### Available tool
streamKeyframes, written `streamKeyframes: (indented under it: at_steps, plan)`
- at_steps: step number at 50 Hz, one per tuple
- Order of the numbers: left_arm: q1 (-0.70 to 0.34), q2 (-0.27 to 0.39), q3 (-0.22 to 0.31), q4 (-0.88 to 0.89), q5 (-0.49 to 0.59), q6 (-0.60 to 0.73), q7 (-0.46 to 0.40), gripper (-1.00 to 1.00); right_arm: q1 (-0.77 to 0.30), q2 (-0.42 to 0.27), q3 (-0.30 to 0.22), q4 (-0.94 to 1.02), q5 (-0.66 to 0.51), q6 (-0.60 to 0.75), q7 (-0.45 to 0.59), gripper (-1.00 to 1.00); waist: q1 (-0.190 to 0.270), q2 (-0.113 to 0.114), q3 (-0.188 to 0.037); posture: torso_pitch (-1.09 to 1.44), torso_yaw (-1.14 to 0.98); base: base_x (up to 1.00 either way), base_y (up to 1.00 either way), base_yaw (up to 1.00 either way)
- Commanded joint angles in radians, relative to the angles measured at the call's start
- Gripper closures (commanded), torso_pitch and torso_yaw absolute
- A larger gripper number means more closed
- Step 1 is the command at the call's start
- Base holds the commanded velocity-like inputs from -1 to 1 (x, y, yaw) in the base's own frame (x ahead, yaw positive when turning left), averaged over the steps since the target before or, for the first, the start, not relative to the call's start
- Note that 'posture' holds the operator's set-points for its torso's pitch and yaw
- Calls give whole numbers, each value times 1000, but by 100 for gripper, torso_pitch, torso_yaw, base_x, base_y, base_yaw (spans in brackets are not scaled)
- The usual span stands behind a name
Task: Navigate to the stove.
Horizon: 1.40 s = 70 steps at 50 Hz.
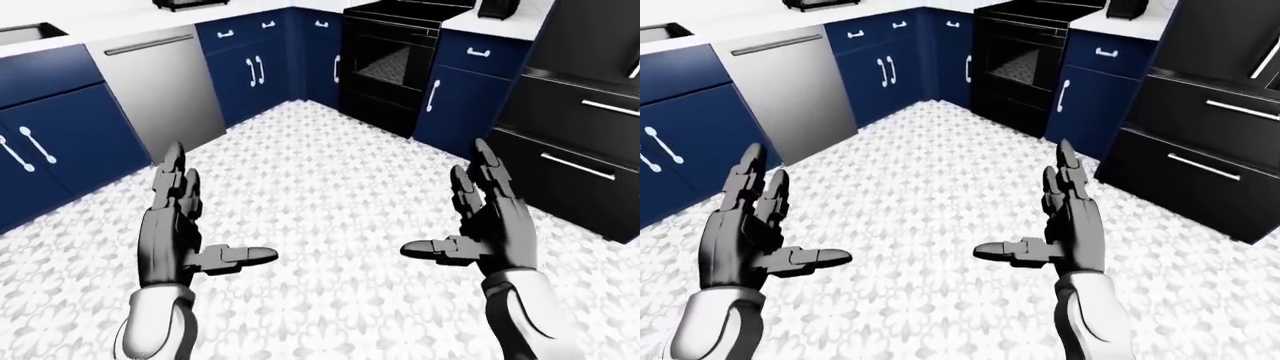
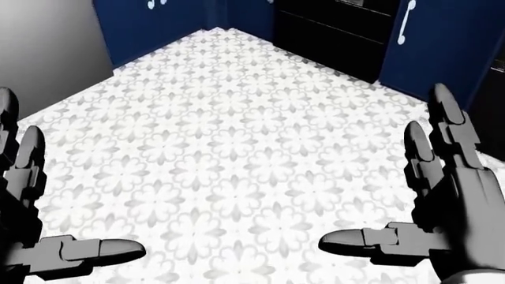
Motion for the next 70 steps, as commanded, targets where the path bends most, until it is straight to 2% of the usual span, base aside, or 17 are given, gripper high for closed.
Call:
streamKeyframes:
  at_steps: [1, 5, 7, 10, 17, 21, 24, 31, 35, 45, 49, 50, 59, 63, 64, 65, 70]
  plan:
    - [-15, 1, -8, -32, -3, -36, -3, -100, -16, -5, -3, -42, 1, -31, -2, -100, 3, 4, -3, 0, 0, 58, -2, 0]
    - [-12, 0, -5, -40, -5, -30, -4, -100, -13, -4, -2, -39, 0, -39, 0, -100, 15, -34, -19, 0, 0, 57, -2, 0]
    - [-14, 1, -2, -36, -6, -33, -5, -100, -12, -3, -1, -42, 0, -37, -1, -100, 2, -90, -39, 0, 0, 52, -2, 0]
    - [-15, 1, -1, -24, -6, -43, -5, -100, -12, -3, -3, -40, 0, -41, -1, -100, -14, -90, 12, 0, 0, 49, 0, 0]
    - [-17, 1, -6, -18, -3, -47, -4, -100, -22, -5, -10, -40, 9, -34, -5, -100, -38, -56, -15, 0, 0, 39, 0, 0]
    - [-20, 2, -7, -37, -4, -25, -3, -100, -28, -8, -11, -48, 11, -21, -8, -100, -28, 34, -34, 0, 0, 22, 0, 0]
    - [-23, 3, -7, -44, -4, -15, -3, -100, -31, -9, -12, -50, 12, -16, -10, -100, -14, 20, -5, 0, 0, 22, 0, 0]
    - [-19, 2, -7, -44, -3, -19, -3, -100, -25, -8, -10, -45, 12, -26, -12, -100, -3, -24, -22, 0, 0, 22, 0, 0]
    - [-18, 1, -6, -42, -4, -22, -4, -100, -24, -8, -10, -45, 11, -27, -12, -100, -7, -106, -37, 0, 0, 23, 0, 0]
    - [-17, 1, -2, -22, -6, -42, -3, -100, -21, -7, -11, -41, 11, -34, -12, -100, -36, -38, -11, 0, 0, 22, 0, 0]
    - [-19, 2, -2, -25, -6, -39, -3, -100, -23, -8, -11, -37, 11, -36, -11, -100, -42, 49, -31, 0, 0, 23, 0, 0]
    - [-20, 2, -2, -27, -7, -35, -3, -100, -25, -8, -13, -32, 12, -40, -10, -100, -33, 24, -30, 0, 0, 23, 0, 0]
    - [-20, 2, -8, -37, -3, -26, -2, -100, -28, -10, -12, -44, 14, -27, -14, -100, -7, -25, -13, 0, 0, 22, 0, 0]
    - [-15, 1, -11, -39, -1, -28, -3, -100, -26, -9, -12, -41, 13, -33, -12, -100, -10, -123, -36, 0, 0, 23, 0, 0]
    - [-15, 0, -10, -40, -2, -28, -3, -100, -25, -9, -12, -43, 14, -33, -12, -100, -21, -70, -17, 0, 0, 22, 0, 0]
    - [-15, 0, -9, -38, -2, -29, -3, -100, -25, -8, -12, -37, 13, -38, -12, -100, -17, -94, -14, 0, 0, 23, 0, 0]
    - [-15, 0, -9, -33, -2, -34, -4, -100, -22, -8, -12, -35, 11, -44, -11, -100, -32, -59, -11, 0, 0, 22, 0, 0]
